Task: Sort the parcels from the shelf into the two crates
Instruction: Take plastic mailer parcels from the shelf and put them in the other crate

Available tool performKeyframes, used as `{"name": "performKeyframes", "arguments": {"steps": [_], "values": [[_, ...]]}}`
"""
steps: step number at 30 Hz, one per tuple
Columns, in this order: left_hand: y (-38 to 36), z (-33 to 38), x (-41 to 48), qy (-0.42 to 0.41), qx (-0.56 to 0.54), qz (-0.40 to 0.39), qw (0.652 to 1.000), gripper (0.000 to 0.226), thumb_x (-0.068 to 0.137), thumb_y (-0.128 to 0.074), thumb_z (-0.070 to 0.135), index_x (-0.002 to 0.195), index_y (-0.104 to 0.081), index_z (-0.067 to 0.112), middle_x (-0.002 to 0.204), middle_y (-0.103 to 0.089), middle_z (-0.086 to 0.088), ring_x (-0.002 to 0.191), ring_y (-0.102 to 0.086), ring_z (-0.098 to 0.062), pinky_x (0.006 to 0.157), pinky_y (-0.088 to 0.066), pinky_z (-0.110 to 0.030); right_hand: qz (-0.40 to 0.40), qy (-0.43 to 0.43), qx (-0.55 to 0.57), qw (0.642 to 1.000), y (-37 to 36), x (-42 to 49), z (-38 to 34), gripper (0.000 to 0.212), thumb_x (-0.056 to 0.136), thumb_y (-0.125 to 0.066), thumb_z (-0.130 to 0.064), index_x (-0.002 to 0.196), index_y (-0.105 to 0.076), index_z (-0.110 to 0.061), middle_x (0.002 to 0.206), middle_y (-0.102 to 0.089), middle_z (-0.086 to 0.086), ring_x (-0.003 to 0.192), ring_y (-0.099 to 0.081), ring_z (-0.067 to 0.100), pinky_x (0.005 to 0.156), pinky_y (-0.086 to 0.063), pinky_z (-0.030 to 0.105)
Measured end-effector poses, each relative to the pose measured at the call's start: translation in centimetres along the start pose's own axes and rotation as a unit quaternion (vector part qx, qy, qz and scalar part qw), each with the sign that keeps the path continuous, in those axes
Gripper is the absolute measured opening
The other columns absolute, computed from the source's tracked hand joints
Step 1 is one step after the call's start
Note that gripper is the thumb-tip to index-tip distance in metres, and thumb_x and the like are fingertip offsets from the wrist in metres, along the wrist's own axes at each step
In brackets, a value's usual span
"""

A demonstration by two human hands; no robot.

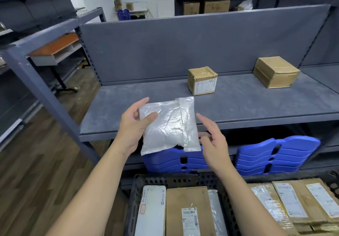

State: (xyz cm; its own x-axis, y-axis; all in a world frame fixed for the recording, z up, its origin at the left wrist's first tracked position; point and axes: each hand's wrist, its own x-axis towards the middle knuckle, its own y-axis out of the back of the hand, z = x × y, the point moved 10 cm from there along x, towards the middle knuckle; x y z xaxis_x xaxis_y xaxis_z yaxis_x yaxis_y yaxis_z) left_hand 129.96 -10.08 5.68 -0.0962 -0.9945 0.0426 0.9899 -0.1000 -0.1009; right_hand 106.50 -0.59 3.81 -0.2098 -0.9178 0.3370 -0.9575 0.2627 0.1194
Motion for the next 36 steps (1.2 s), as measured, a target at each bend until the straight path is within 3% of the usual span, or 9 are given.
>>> {"name": "performKeyframes", "arguments": {"steps": [4, 6, 8, 12, 15, 22, 29, 32, 36], "values": [[1.2, -0.3, 0.2, 0.029, 0.029, 0.023, 0.999, 0.035, 0.083, -0.086, 0.018, 0.115, -0.074, 0.025, 0.118, -0.075, -0.001, 0.114, -0.07, -0.027, 0.088, -0.057, -0.037, -0.073, 0.184, -0.342, 0.919, -1.2, -0.3, -1.6, 0.088, 0.087, -0.073, 0.003, 0.155, -0.04, -0.042, 0.173, -0.011, -0.001, 0.137, -0.049, 0.023, 0.093, -0.055, 0.035], [1.0, -0.4, 0.2, 0.04, 0.051, 0.026, 0.998, 0.027, 0.084, -0.086, 0.024, 0.109, -0.077, 0.021, 0.116, -0.074, -0.003, 0.107, -0.071, -0.023, 0.089, -0.058, -0.037, -0.076, 0.258, -0.384, 0.883, -2.2, -0.7, -2.2, 0.084, 0.084, -0.086, -0.014, 0.156, -0.045, -0.029, 0.172, -0.017, 0.01, 0.153, -0.032, 0.033, 0.109, -0.046, 0.043], [0.5, -0.1, 0.0, 0.051, 0.033, 0.032, 0.998, 0.019, 0.093, -0.077, 0.03, 0.107, -0.077, 0.016, 0.109, -0.076, -0.004, 0.095, -0.071, -0.019, 0.081, -0.057, -0.033, -0.058, 0.286, -0.35, 0.89, -2.8, -0.9, -2.8, 0.062, 0.088, -0.082, -0.023, 0.145, -0.06, -0.021, 0.16, -0.045, 0.008, 0.146, -0.044, 0.029, 0.111, -0.045, 0.042], [-0.3, 0.9, 0.2, 0.023, -0.056, 0.01, 0.998, 0.023, 0.104, -0.058, 0.017, 0.124, -0.069, 0.015, 0.104, -0.072, -0.006, 0.088, -0.066, -0.02, 0.078, -0.054, -0.034, 0.012, -0.015, -0.048, 0.999, -1.4, 0.1, 0.2, 0.01, 0.094, -0.076, -0.032, 0.093, -0.074, -0.022, 0.082, -0.072, -0.016, 0.077, -0.064, 0.004, 0.073, -0.051, 0.028], [-1.0, 1.5, 0.2, 0.002, -0.028, -0.015, 0.999, 0.026, 0.102, -0.061, 0.012, 0.127, -0.066, 0.02, 0.102, -0.076, 0.0, 0.092, -0.071, -0.014, 0.08, -0.058, -0.031, -0.02, -0.166, 0.175, 0.97, -3.2, -0.7, 1.9, 0.01, 0.099, -0.069, -0.02, 0.108, -0.074, -0.019, 0.099, -0.08, -0.002, 0.092, -0.075, 0.016, 0.075, -0.062, 0.035], [-1.2, 2.2, 0.6, 0.017, -0.041, -0.008, 0.999, 0.031, 0.096, -0.069, 0.004, 0.124, -0.065, 0.016, 0.101, -0.078, -0.008, 0.085, -0.074, -0.018, 0.069, -0.063, -0.032, -0.062, -0.22, 0.245, 0.942, -4.7, -1.5, 2.6, 0.028, 0.102, -0.061, -0.023, 0.129, -0.064, -0.014, 0.117, -0.077, 0.01, 0.105, -0.075, 0.029, 0.081, -0.063, 0.042], [-0.3, 2.3, 1.1, 0.014, -0.024, 0.02, 0.999, 0.042, 0.089, -0.079, 0.011, 0.128, -0.065, 0.017, 0.108, -0.079, -0.007, 0.088, -0.076, -0.018, 0.066, -0.06, -0.032, -0.039, -0.248, 0.269, 0.93, -3.8, -1.9, 3.4, 0.032, 0.093, -0.068, -0.03, 0.114, -0.072, -0.007, 0.1, -0.078, 0.017, 0.06, -0.067, 0.02, 0.066, -0.055, 0.031], [-0.7, 1.9, 1.3, 0.032, 0.009, 0.031, 0.999, 0.027, 0.093, -0.076, 0.033, 0.11, -0.076, 0.013, 0.098, -0.078, -0.005, 0.083, -0.069, -0.02, 0.068, -0.052, -0.032, -0.026, -0.254, 0.289, 0.923, -3.1, -2.1, 3.9, 0.019, 0.099, -0.065, -0.017, 0.115, -0.071, -0.009, 0.101, -0.077, 0.015, 0.056, -0.065, 0.017, 0.061, -0.055, 0.027], [-1.3, -1.6, 0.3, 0.2, 0.035, -0.008, 0.979, 0.075, 0.095, -0.044, 0.076, 0.106, -0.071, 0.007, 0.056, -0.031, 0.003, 0.044, -0.024, -0.012, 0.046, -0.016, -0.026, -0.006, -0.25, 0.276, 0.928, -1.9, -1.9, 4.2, 0.023, 0.1, -0.065, -0.013, 0.123, -0.068, -0.012, 0.109, -0.079, 0.013, 0.068, -0.073, 0.019, 0.063, -0.058, 0.026]]}}
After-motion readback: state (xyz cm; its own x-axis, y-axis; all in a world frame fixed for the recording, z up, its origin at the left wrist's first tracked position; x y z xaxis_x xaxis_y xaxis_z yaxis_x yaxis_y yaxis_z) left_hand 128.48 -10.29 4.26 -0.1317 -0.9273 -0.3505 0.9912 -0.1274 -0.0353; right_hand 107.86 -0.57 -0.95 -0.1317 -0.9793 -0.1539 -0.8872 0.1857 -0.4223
